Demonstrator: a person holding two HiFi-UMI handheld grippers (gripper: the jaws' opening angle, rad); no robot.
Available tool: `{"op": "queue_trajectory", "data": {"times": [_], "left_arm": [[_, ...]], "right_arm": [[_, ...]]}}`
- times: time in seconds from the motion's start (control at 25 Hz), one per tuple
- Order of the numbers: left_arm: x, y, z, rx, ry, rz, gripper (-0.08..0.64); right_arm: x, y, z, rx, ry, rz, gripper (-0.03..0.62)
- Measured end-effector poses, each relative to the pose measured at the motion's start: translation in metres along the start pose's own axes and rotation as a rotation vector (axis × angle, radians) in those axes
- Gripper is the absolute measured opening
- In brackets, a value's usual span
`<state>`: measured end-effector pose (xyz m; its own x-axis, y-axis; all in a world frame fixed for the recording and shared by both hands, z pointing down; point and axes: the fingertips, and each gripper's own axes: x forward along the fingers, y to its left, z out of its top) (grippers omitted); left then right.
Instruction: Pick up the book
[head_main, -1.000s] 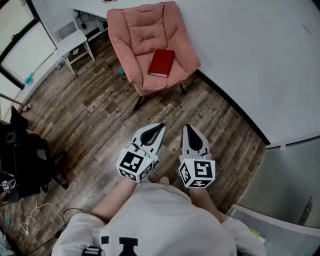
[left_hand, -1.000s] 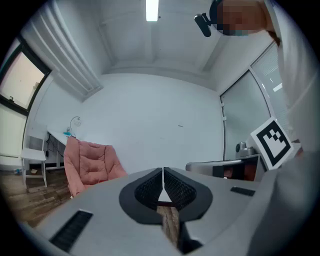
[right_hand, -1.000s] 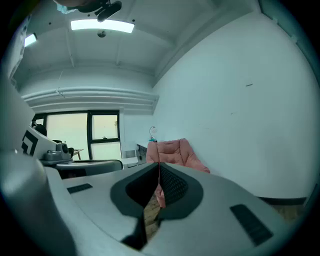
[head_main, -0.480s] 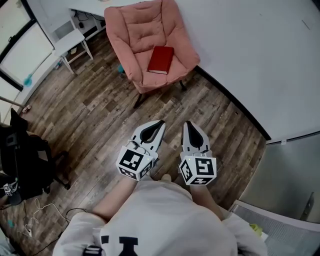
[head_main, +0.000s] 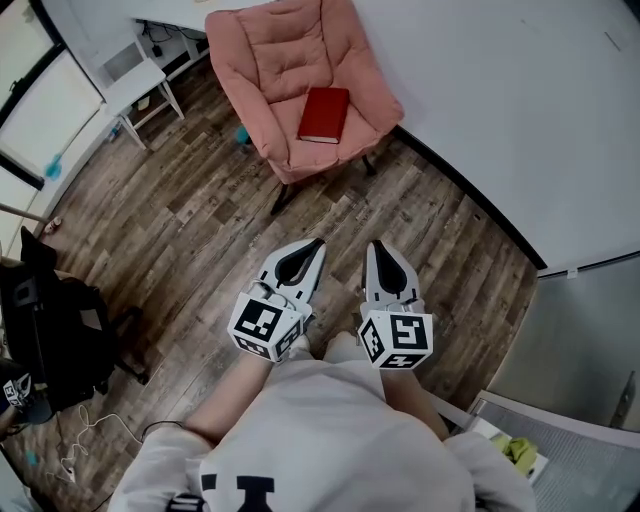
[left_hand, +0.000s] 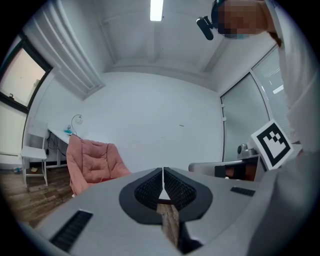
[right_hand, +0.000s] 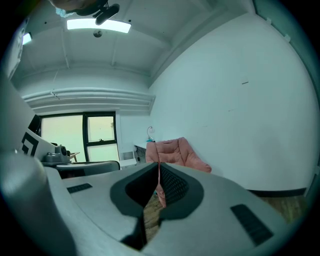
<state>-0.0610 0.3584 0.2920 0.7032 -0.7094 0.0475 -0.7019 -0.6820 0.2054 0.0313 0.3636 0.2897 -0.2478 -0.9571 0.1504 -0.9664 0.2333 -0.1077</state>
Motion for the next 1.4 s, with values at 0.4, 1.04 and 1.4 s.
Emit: {"op": "queue_trajectory", "data": {"times": [0.4,1.04,1.4], "left_arm": [[0.042,0.027,-0.006,-0.003,0.017,0.006,0.011],[0.238,0.1,0.042,-0.033,-0.045,0.074,0.011],[0.274,0.127,0.045,-0.041,-0.028,0.113,0.011]], "right_arm": [[0.042,-0.024,0.0,0.002,0.004,-0.002,0.031],[0.211,-0.141,0.049,-0.029,0.007,0.09,0.031],[0.259,-0.162,0.056,-0.013,0.011,0.121,0.031]]}}
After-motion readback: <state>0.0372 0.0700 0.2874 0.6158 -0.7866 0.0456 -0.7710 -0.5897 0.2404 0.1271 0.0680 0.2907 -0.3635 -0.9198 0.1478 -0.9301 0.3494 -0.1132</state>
